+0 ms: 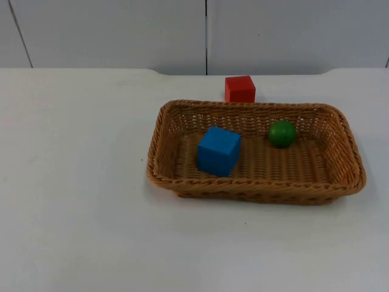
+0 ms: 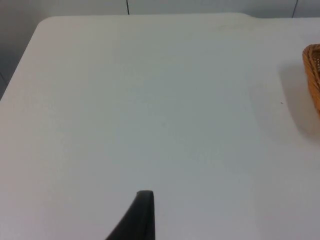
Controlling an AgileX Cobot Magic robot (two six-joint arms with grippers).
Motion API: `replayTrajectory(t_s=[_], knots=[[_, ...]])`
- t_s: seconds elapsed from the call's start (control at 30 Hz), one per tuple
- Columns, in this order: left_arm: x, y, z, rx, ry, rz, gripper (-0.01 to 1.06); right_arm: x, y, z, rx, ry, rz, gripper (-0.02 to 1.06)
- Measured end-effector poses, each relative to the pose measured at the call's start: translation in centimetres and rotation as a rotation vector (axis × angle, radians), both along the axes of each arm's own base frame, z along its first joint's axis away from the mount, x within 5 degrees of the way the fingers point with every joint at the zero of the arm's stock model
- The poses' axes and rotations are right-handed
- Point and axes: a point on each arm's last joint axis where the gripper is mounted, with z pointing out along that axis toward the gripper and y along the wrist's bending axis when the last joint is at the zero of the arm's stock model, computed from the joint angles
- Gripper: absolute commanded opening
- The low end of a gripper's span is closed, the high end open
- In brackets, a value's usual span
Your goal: Place all geometric objects except the red cube into the basket.
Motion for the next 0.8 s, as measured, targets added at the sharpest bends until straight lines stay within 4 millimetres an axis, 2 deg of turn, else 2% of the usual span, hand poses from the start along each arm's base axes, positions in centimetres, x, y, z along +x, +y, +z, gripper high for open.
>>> replayTrajectory(t_s=[0.8], knots=[[0.0, 0.02, 0.0, -0.003, 0.0, 0.003, 1.05, 0.0, 0.0, 0.0, 0.0, 0.0, 0.0, 1.05]])
